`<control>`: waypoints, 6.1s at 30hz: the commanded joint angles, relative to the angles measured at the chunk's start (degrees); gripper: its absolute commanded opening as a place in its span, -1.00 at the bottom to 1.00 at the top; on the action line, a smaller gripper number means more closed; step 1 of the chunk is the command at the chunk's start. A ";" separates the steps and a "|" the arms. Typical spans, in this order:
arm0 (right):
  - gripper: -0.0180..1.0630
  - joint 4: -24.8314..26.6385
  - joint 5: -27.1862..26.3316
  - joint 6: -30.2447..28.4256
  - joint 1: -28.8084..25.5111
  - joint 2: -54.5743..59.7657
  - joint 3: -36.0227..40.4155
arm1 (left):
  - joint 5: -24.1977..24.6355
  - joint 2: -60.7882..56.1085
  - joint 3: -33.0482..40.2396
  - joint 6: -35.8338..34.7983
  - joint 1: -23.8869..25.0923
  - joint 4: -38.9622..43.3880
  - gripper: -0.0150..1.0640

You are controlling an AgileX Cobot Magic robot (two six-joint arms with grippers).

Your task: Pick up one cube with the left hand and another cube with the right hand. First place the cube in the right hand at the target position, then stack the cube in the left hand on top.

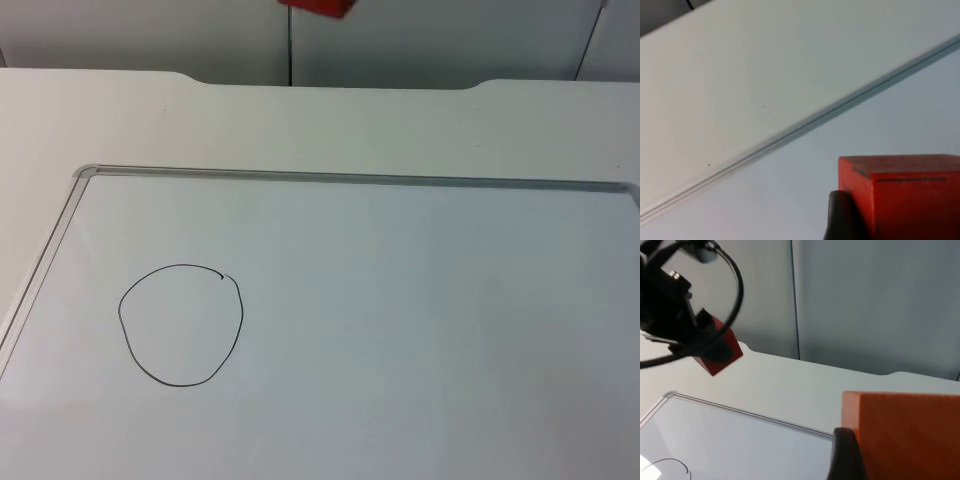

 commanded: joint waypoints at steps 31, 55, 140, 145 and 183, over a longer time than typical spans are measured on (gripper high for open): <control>-0.97 16.70 -1.15 -15.00 0.02 18.98 -5.64 | -12.17 -62.11 55.94 -8.07 -0.51 8.08 -0.98; -0.97 14.93 11.08 -15.98 22.04 62.75 -39.91 | -6.22 -77.53 64.39 -11.68 -0.51 8.65 -0.98; -0.97 4.46 11.88 -6.76 29.33 93.04 -54.69 | -6.13 -77.62 64.39 -11.68 -0.51 8.84 -0.98; -0.97 4.45 12.00 -6.76 29.33 93.04 -54.69 | -6.13 -77.62 64.39 -11.68 -0.51 8.84 -0.98; -0.32 4.57 12.43 -6.49 29.33 93.04 -54.69 | -6.14 -77.62 64.39 -11.68 -0.51 8.74 -0.98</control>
